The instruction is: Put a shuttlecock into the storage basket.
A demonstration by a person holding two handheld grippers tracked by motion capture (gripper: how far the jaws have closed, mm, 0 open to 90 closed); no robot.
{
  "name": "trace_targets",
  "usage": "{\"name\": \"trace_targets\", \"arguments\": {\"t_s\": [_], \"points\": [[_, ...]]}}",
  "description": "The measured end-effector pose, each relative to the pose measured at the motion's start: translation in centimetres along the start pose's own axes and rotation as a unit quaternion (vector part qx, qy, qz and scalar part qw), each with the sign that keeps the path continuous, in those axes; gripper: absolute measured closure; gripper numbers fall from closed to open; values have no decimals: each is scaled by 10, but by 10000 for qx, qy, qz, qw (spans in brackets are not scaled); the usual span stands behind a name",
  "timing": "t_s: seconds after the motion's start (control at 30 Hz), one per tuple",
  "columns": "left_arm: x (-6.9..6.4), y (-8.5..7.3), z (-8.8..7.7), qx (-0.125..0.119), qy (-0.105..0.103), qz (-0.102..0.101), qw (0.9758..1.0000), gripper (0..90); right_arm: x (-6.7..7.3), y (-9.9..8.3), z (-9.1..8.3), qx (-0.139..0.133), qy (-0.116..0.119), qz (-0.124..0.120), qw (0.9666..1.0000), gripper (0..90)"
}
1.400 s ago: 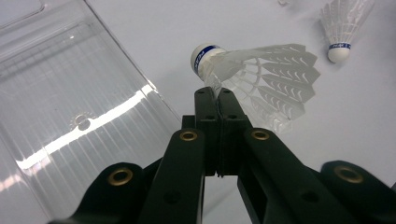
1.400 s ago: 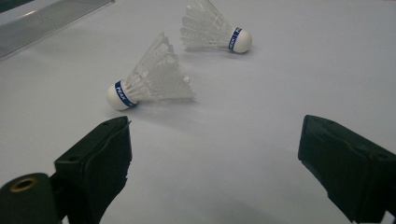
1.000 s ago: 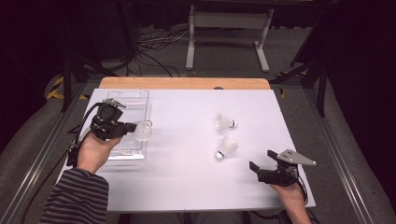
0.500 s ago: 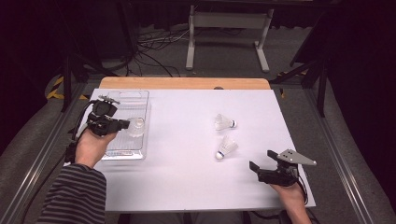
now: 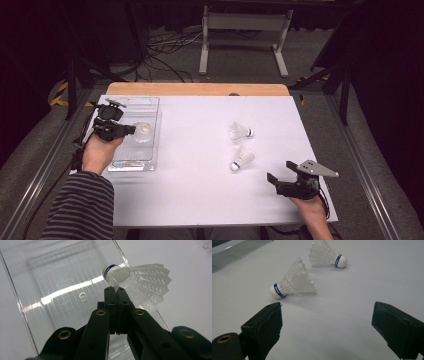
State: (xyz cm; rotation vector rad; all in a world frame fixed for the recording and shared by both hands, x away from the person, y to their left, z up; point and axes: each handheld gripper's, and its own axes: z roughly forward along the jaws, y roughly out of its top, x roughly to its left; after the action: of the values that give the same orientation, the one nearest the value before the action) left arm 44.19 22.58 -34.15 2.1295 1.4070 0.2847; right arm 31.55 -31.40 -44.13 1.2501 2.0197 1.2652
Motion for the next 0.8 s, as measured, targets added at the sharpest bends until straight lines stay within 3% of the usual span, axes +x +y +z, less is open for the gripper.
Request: {"name": "trace_targets", "arguments": {"t_s": [0.33,0.7,0.8], "points": [[7,6,14,104,148,-201,9996,895,0,0,0,-5,0,-6,10000,105],[9,11,26,141,257,-241,9993,894,0,0,0,-17,6,-14,10000,105],[11,11,31,157,253,-367,9989,894,0,0,0,-14,9,-16,10000,105]]}}
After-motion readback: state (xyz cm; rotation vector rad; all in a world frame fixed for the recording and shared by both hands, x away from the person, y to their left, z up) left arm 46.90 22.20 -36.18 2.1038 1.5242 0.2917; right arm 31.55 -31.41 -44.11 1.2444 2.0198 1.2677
